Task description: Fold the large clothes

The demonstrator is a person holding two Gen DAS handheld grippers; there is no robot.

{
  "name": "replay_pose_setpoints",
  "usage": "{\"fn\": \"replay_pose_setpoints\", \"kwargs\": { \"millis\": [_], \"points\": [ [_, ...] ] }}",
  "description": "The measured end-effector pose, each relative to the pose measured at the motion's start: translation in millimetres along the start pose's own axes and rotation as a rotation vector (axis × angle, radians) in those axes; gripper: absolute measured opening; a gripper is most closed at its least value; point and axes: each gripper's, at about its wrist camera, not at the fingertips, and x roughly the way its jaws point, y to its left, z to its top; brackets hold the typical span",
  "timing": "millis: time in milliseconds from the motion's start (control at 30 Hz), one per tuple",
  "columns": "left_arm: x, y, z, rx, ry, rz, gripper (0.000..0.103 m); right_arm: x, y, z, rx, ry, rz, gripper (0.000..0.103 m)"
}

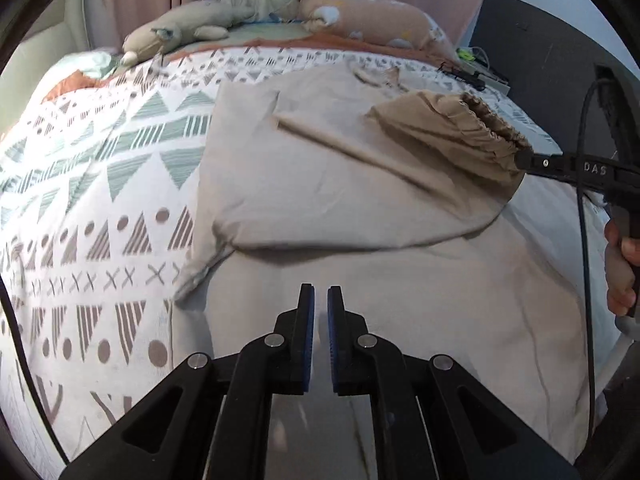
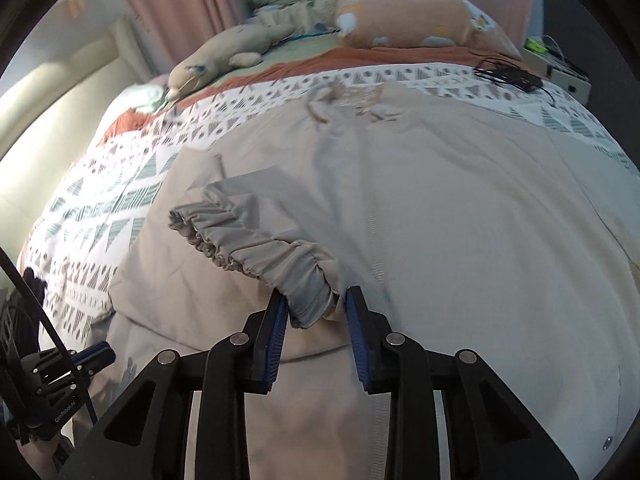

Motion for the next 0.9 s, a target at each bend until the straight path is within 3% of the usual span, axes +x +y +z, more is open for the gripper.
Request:
{"fn": "replay_pose_setpoints", "kwargs": {
  "millis": [300, 367, 467, 500, 567, 600, 633, 900],
  "points": [
    [-19.7, -16.6, 33.4, -0.013, -0.118, -0.068, 0.009, -32.0, -69.1, -2.4, 0.172, -0.074, -0.060, 0.024],
    [-20.2, -21.3, 38.1, -0.014, -0.139, -0.055, 0.009, -37.0, -79.5, -4.5, 0.213, -0.089, -0.069, 0.024],
    [-20.3, -27.6, 41.7, -0.015, -0.146, -0.082, 0.009, -42.0, -88.6, -10.1, 0.277, -0.083, -0.001, 0.025],
    [-19.5, -29.3, 43.4, -0.011, -0.142, -0.077, 0.009, -41.1, -89.5, -10.3, 0.282, -0.077, 0.028, 0.029],
    [-19.8, -33.1, 44.6, 0.003, -0.151, -0.069, 0.009, -43.1, -84.5, -12.9, 0.258, -0.073, 0.042, 0.058],
    [-20.9, -34.7, 44.7, 0.015, -0.163, -0.064, 0.009, -45.6, -80.5, -13.9, 0.235, -0.077, 0.049, 0.080],
    [-22.4, -36.2, 43.8, 0.028, -0.173, -0.054, 0.009, -49.0, -71.5, -14.9, 0.196, -0.086, 0.062, 0.085],
    [-32.0, -30.5, 34.0, 0.056, -0.184, -0.040, 0.009, -36.1, 30.5, -29.7, -0.201, -0.024, 0.055, 0.085]
  ]
}}
